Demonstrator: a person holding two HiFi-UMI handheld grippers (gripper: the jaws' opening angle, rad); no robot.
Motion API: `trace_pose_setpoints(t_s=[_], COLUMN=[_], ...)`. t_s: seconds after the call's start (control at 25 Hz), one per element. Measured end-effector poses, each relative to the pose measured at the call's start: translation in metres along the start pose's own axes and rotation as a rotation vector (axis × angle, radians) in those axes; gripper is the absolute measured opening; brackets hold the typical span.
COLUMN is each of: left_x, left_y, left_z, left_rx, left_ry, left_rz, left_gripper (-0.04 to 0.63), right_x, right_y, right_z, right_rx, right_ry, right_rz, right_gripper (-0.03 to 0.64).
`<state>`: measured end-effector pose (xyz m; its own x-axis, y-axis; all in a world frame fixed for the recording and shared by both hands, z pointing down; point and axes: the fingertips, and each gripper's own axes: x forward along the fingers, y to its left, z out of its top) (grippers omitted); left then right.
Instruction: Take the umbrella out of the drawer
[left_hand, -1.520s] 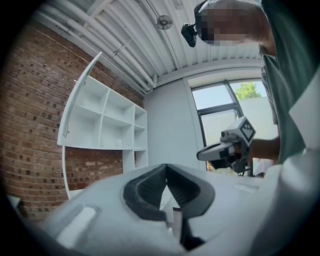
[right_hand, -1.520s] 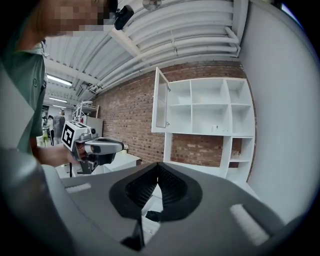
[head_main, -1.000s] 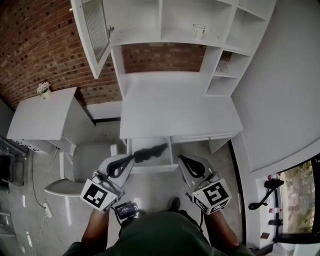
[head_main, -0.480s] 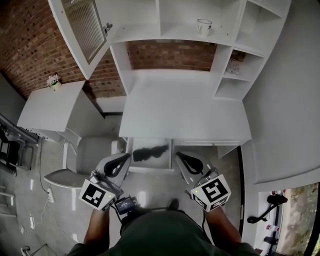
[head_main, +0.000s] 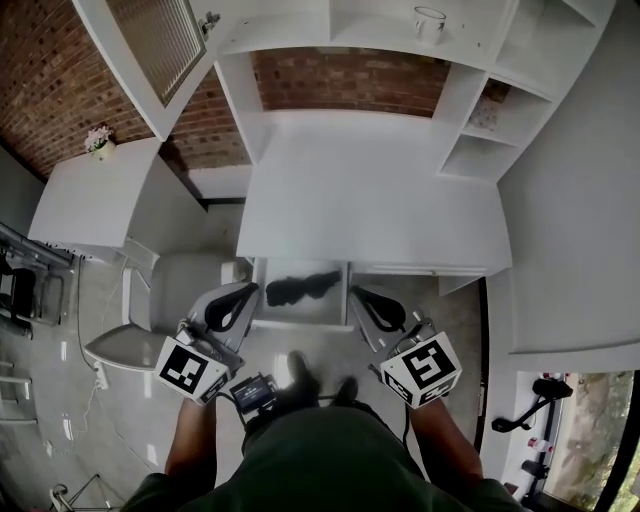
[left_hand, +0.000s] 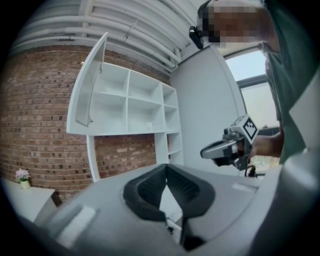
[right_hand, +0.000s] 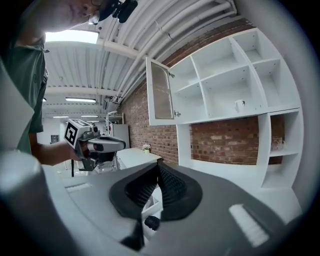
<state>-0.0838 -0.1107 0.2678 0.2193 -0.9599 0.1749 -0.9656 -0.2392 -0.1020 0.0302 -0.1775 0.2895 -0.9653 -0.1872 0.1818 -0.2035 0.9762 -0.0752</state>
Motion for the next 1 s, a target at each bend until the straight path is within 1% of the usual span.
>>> trace_pose_setpoints(t_s=[0.12,0.28,0.48,0.68,0.88,1.0], left_x=[0.010,0.024,0.035,0.046,0.071,0.087], left_y=[0.024,0.054,0.086,0.106,0.126,0.130], left_z=[-0.007,-0.014,-0.023,-0.047,-0.079,-0.109], left_rx=[-0.012,-0.024,-0.034,-0.044,-0.061,-0.054], left_ry=[-0.016,-0.047,-0.059,-0.023,0.048,0.112], left_rz=[-0.034,-0.099,-0.155,-0.177,-0.159,-0.172], left_gripper=[0.003,0.003,0.003,0.003,0.003,0.003], right_x=[0.022,0.055,0.095,0.125,0.156,0.176], right_y=[0.001,0.001,0.003,-0.002,-0.022,-0.031], right_z=[0.002,0.008,0.007,-0.016,-0.045,-0.072], right_rx=[-0.012,-0.026,-0.038,-0.023,-0.008,-0.015], right_ry=[0.023,0.044,0.070,0.127,0.177,0.248], right_rz=[-0.019,-0.051,-0.069,-0.056,0.011,0.068], right_gripper=[0.006,0.006,0.006,0.009,0.011,0.012])
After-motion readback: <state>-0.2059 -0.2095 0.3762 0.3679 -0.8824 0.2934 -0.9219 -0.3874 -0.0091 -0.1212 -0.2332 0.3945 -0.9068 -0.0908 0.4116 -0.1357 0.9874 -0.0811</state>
